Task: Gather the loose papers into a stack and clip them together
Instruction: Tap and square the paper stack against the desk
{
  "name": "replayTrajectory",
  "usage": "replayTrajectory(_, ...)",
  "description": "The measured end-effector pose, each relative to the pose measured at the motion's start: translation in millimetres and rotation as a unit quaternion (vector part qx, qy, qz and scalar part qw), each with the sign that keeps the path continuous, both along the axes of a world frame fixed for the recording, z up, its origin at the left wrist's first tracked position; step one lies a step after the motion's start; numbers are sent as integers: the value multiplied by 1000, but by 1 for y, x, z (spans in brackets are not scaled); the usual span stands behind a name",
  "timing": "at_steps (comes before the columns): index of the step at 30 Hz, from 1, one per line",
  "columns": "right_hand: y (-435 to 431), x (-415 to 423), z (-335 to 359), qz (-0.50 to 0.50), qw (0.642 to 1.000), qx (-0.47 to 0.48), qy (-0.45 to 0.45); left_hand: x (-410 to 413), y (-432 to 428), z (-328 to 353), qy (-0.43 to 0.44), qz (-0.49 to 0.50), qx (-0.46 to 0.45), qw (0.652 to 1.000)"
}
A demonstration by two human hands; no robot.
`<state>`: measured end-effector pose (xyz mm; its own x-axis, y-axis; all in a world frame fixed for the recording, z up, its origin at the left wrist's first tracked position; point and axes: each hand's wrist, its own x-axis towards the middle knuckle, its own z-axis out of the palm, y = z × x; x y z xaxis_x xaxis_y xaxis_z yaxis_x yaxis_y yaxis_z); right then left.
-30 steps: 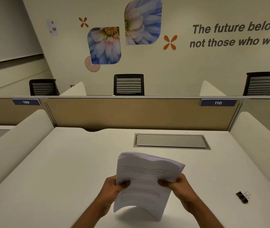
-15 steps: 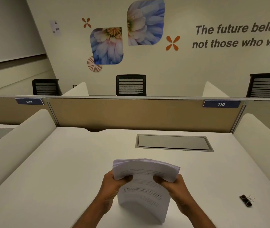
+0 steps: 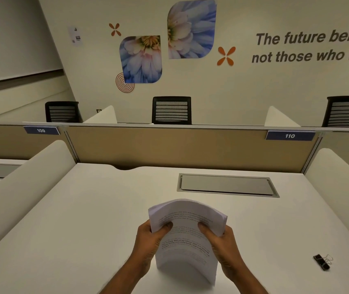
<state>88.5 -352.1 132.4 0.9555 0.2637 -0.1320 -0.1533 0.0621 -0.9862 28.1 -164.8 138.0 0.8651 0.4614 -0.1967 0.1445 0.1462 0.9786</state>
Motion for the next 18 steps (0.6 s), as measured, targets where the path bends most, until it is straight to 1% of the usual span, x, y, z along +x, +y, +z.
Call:
replayTrajectory(2,0,1,-2,-2,1000,-8,3,0,2,0,18,-6,2,1000)
replayTrajectory(5,-2,2,-2,-5,1000,-22,6,-1,8,3,32,-41,3,999)
replayTrajectory(10,-8,1,1,5,1000,-20,6,-2,19,21,-5,-83,13,996)
replayTrajectory(12,-10,1,2,8,1000,-26,11,-1,21,22,-6,-96,26,995)
replayTrajectory(18,-17,0,2,28,999,-24,26,-1,21,19,62,-129,64,988)
